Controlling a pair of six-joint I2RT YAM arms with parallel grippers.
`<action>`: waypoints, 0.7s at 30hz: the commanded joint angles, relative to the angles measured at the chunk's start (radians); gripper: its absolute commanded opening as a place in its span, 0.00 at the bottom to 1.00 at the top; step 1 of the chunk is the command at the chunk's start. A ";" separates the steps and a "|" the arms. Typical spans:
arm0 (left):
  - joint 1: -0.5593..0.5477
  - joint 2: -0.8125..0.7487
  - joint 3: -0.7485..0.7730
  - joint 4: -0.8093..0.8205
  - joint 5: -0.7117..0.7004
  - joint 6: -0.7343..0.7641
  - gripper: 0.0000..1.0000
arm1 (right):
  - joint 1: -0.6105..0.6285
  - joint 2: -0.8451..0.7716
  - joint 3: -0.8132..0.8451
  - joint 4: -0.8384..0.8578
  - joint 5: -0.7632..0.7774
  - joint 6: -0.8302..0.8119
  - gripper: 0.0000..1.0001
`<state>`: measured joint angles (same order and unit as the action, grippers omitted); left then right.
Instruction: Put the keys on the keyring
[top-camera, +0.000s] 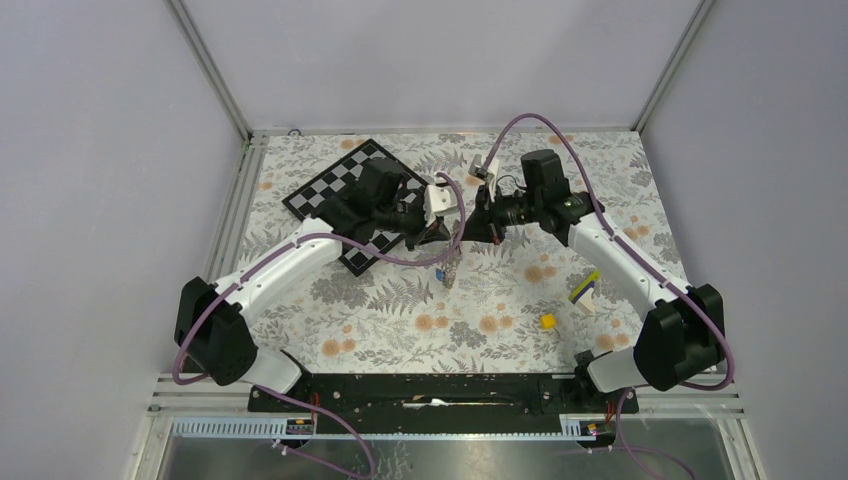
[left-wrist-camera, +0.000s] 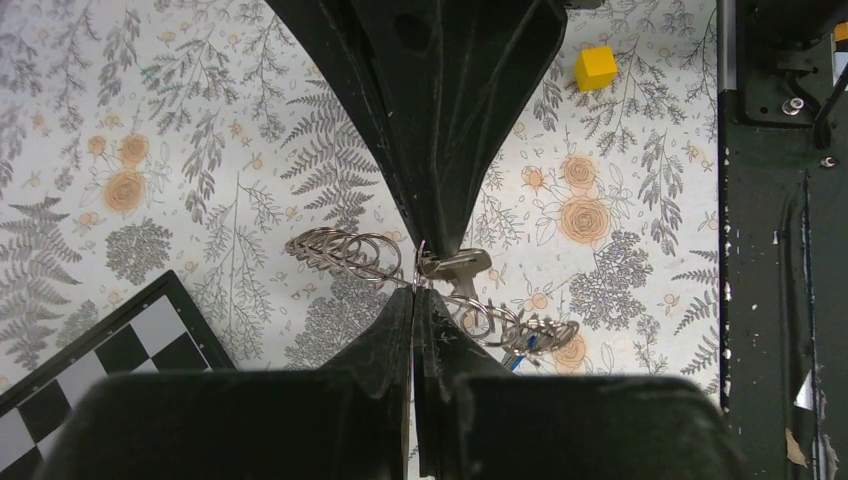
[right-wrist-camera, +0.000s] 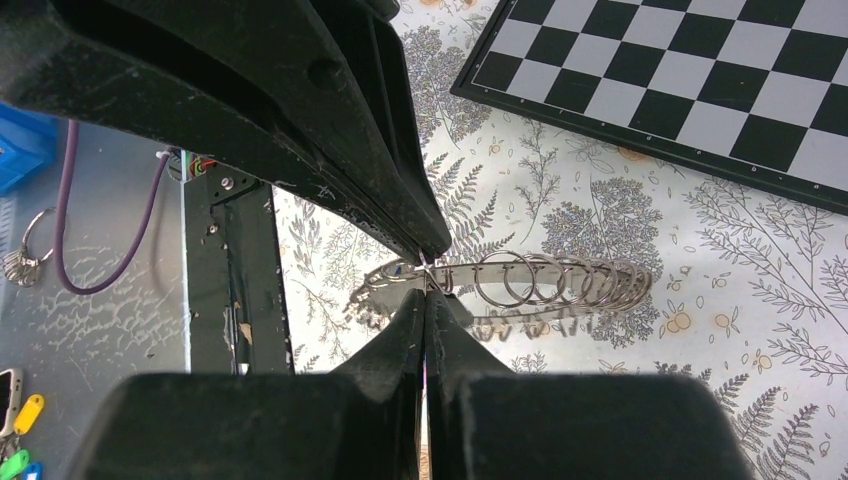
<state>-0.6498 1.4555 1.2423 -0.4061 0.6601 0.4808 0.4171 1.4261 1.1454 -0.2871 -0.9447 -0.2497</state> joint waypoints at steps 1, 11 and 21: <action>-0.008 -0.047 0.001 0.033 -0.014 0.031 0.00 | -0.008 -0.005 0.084 -0.033 -0.041 -0.024 0.00; -0.017 -0.040 0.022 0.018 -0.054 0.030 0.00 | -0.008 0.009 0.127 -0.122 -0.052 -0.067 0.00; 0.017 -0.057 0.061 0.006 -0.030 0.010 0.00 | -0.011 -0.127 0.024 -0.162 0.069 -0.179 0.00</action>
<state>-0.6544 1.4502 1.2438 -0.4244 0.6044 0.4961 0.4133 1.3827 1.2034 -0.4332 -0.9234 -0.3523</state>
